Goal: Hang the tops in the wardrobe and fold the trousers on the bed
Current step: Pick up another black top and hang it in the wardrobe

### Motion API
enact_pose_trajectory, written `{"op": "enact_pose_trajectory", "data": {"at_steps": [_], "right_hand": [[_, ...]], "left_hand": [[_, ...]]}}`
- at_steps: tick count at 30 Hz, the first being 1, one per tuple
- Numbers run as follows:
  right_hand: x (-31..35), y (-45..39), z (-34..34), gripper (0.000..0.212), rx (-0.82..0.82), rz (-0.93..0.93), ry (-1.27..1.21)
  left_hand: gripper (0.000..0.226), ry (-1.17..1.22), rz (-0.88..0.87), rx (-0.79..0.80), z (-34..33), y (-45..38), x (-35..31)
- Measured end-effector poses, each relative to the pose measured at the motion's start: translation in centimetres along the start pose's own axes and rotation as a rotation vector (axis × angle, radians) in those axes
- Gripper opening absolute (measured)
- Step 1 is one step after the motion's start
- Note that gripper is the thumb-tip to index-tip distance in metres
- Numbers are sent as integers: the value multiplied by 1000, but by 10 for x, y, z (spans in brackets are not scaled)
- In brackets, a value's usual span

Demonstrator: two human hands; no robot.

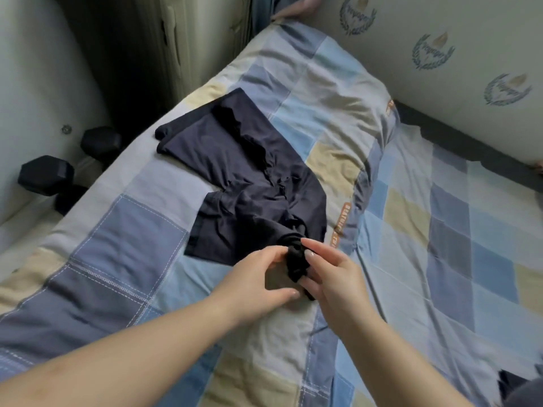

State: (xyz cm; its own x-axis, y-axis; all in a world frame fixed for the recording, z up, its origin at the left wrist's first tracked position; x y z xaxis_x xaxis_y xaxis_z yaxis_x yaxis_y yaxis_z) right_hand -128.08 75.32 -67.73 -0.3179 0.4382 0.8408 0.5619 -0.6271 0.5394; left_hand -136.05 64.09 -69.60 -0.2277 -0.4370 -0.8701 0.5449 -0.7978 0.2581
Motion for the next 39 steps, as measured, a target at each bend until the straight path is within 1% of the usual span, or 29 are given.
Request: {"op": "enact_pose_trajectory", "data": {"at_steps": [2, 4, 6, 8, 10, 11, 13, 14, 15, 16, 17, 18, 20, 22, 24, 26, 28, 32, 35, 36, 39], "right_hand": [[30, 38, -6, 25, 54, -17, -254], [60, 71, -12, 28, 108, -9, -389], [99, 104, -10, 31, 136, 17, -471], [133, 138, -4, 28, 151, 60, -458], [164, 174, 5, 24, 178, 137, -320], [184, 196, 10, 21, 204, 214, -170], [217, 235, 16, 17, 264, 451, 266], [236, 258, 19, 22, 271, 586, 502], [248, 274, 23, 29, 264, 716, 687], [263, 293, 26, 35, 254, 835, 817], [277, 314, 29, 39, 242, 923, 884], [290, 329, 32, 37, 225, 981, 901], [314, 362, 37, 23, 196, 1114, 876], [332, 387, 40, 15, 161, 1183, 843], [344, 416, 39, 13, 116, 1186, 814], [346, 443, 38, 17, 71, 1146, 756], [346, 467, 37, 20, -14, 1135, 703], [345, 514, 49, 18, -271, 1082, 518], [335, 548, 73, 16, -482, 1036, 357], [331, 560, 85, 15, -564, 1021, 296], [312, 597, 117, 15, -776, 974, 152]], "left_hand": [[59, 66, -82, 11, 6, 15, -41], [50, 124, -137, -73, 19, 34, -76], [32, 115, -168, -208, 43, 54, -112], [30, 57, -169, -284, 66, 75, -145], [33, 25, -195, -282, 86, 100, -186], [33, 13, -232, -268, 95, 115, -212], [31, -17, -288, -232, 109, 143, -258], [28, -19, -307, -206, 114, 158, -283], [26, -15, -330, -175, 117, 168, -301], [26, -11, -366, -163, 120, 183, -322], [26, -9, -406, -163, 124, 198, -342], [25, -3, -431, -170, 126, 208, -356], [18, 16, -456, -196, 132, 229, -379], [12, 45, -486, -225, 136, 245, -398], [10, 88, -515, -234, 139, 265, -418], [8, 125, -542, -224, 137, 286, -432], [9, 140, -550, -214, 134, 302, -437], [19, 176, -516, -92, 127, 329, -426], [36, 68, -513, -91, 126, 346, -405], [39, 41, -506, -88, 126, 350, -399], [35, 66, -484, -55, 124, 357, -387]]}}
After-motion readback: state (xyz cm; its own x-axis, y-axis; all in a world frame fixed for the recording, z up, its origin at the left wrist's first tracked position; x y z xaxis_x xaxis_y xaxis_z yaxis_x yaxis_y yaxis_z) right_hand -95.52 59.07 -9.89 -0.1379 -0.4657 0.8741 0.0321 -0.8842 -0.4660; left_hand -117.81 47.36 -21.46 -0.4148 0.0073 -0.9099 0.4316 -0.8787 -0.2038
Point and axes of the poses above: each hand's wrist, its own y-axis away from the middle knuckle, its own z-axis out of the back of the hand, x = y × z, the point moved 5 cm from there along -y, towards the middle knuckle, and after that the axes turned 2 degrees about -y, right-handed, at the moved point
